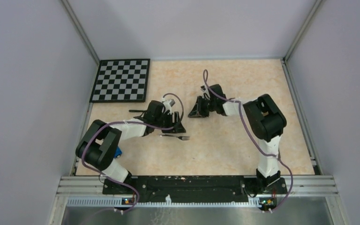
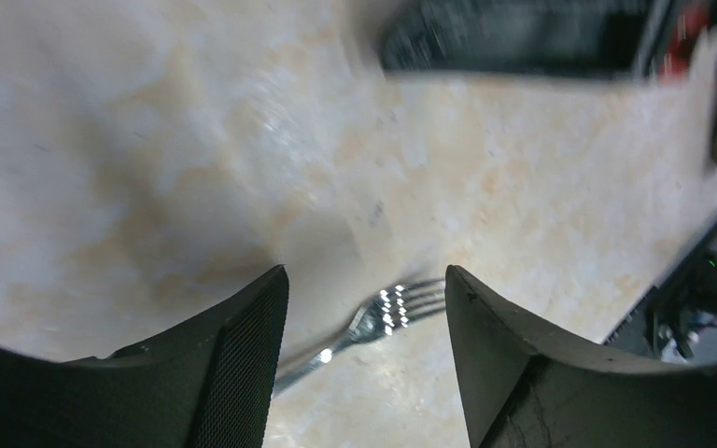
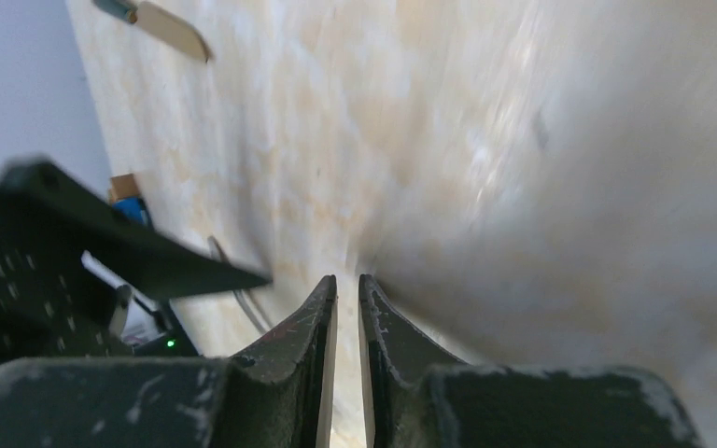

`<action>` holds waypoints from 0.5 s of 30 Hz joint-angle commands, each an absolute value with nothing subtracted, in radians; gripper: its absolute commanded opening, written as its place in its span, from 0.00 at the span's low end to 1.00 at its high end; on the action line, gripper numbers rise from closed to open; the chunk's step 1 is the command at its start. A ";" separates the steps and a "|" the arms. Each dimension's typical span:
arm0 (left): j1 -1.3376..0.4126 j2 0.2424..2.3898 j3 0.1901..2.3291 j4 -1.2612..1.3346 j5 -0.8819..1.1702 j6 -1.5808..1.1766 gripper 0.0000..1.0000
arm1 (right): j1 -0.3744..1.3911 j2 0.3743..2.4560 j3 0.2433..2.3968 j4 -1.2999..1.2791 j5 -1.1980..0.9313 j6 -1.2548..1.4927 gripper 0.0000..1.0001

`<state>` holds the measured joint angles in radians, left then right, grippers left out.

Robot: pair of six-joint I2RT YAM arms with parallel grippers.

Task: Fold the napkin into a case and place the utensils inside
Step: Rotate the fork at the center of the board.

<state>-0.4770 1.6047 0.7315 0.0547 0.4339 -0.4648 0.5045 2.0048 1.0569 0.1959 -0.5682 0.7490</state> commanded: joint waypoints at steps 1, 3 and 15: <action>-0.531 1.563 0.576 0.096 0.518 -0.556 0.70 | 0.494 2.030 1.253 -0.136 -0.492 0.542 0.16; -0.533 1.524 0.557 0.077 0.501 -0.558 0.72 | 0.493 1.982 1.272 -0.208 -0.438 0.505 0.29; -0.532 1.458 0.615 -0.118 0.343 -0.497 0.78 | 0.714 1.574 0.625 0.213 -0.550 0.794 0.46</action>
<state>-0.5339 1.4620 0.6205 -0.0124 0.4358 -0.5205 0.5900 1.6455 0.7433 0.0410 -0.5346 0.6697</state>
